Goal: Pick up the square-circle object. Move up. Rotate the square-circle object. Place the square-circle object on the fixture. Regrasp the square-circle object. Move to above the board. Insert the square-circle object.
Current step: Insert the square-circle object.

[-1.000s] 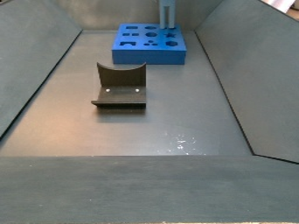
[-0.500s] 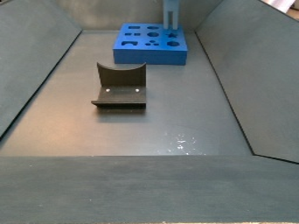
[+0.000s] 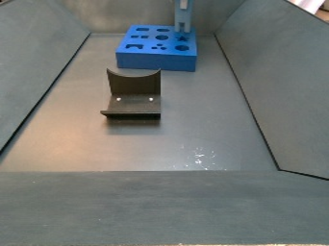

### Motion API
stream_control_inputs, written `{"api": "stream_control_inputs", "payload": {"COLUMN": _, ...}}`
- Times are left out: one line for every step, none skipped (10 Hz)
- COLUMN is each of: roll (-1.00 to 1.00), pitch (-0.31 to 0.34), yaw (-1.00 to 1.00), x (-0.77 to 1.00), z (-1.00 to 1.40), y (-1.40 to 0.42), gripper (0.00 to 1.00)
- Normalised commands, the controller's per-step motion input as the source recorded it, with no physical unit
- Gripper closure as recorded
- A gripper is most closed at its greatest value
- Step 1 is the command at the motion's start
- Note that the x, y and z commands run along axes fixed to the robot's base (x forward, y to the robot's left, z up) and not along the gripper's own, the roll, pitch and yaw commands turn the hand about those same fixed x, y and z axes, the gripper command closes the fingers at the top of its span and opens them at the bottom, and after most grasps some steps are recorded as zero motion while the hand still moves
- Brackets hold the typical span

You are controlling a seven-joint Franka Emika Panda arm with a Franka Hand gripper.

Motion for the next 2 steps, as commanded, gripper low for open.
{"api": "stream_control_inputs", "payload": {"roll": -0.11, "pitch": -0.364, "yaw": -0.07, "x": 0.0, "z": -0.42, "y": 0.03, "gripper": 1.0}}
{"api": "stream_control_inputs", "payload": {"roll": 0.0, "pitch": -0.214, "yaw": 0.0, "x": 0.0, "z": -0.21, "y": 0.0, "gripper": 1.0}}
